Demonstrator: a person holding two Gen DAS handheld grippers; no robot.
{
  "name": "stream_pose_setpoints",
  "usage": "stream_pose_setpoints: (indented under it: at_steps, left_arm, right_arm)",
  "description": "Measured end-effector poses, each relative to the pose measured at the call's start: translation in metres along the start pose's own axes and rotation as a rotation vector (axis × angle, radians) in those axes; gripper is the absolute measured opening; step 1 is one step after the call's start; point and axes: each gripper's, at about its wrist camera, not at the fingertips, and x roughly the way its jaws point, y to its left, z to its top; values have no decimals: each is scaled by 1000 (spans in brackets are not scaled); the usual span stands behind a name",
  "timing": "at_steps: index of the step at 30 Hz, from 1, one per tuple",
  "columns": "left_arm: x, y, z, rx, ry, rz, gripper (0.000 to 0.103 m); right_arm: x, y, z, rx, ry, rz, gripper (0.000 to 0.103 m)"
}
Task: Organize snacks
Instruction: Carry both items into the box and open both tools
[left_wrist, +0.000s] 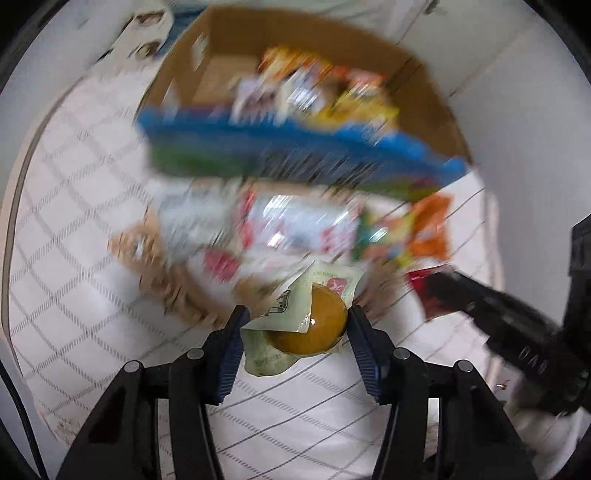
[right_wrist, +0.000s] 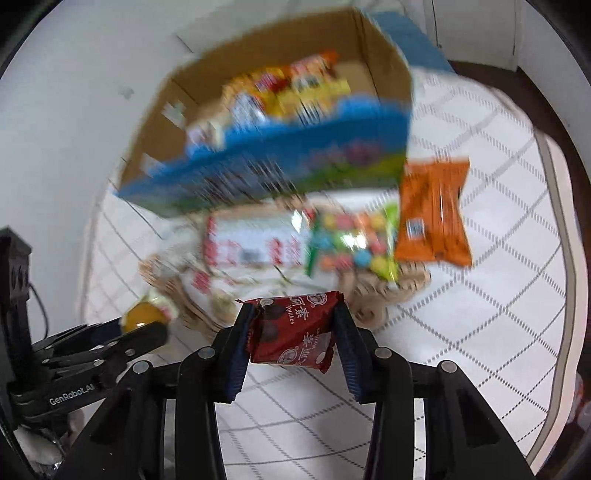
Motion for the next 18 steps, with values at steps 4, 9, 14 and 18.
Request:
stream_pose_setpoints:
  at_steps: [4,9,14,18]
  left_arm:
    - [-30,-7,40,38,-67,-30,52]
    - [-49,0,98,55,-125,11,52]
    - [-38,26,162,56,-140,122,52]
    - [-18,41,203,63,-101,188,52]
  right_arm:
    - [-48,16,36,-6,-106,50,45]
    - [-75,20,87,-22,-190,41,45]
    - [-69,18,146,-40,-221,-36,45]
    - [-48,13,181,-31,-196,-83,45]
